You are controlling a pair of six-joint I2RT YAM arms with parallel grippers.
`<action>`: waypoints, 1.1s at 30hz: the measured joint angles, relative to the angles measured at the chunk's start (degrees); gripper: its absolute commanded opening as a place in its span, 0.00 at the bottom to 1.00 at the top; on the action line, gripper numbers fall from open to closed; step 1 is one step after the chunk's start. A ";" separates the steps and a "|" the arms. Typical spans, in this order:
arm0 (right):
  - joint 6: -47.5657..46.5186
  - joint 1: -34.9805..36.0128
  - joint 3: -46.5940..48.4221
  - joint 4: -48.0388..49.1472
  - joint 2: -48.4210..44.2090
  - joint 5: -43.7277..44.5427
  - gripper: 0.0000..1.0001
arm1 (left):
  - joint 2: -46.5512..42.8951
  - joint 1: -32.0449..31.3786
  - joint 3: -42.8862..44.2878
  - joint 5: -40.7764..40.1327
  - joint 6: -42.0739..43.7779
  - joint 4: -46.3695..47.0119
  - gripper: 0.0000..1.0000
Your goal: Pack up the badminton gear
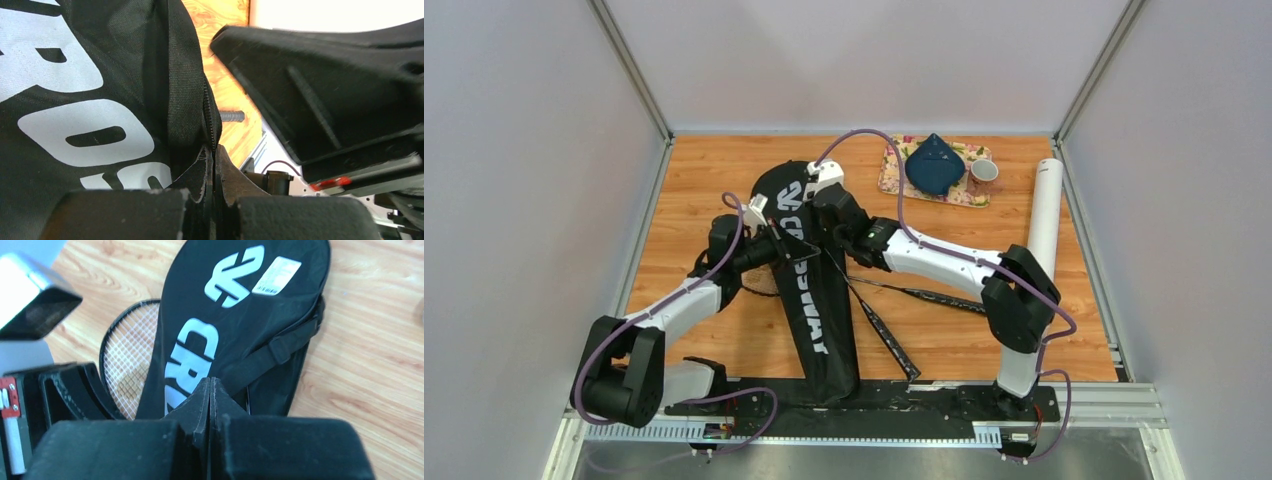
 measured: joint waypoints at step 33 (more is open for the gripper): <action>0.74 2.27 -25.07 -23.89 -8.09 -20.15 0.43 | 5.40 -0.92 1.88 -6.93 11.93 -11.28 0.00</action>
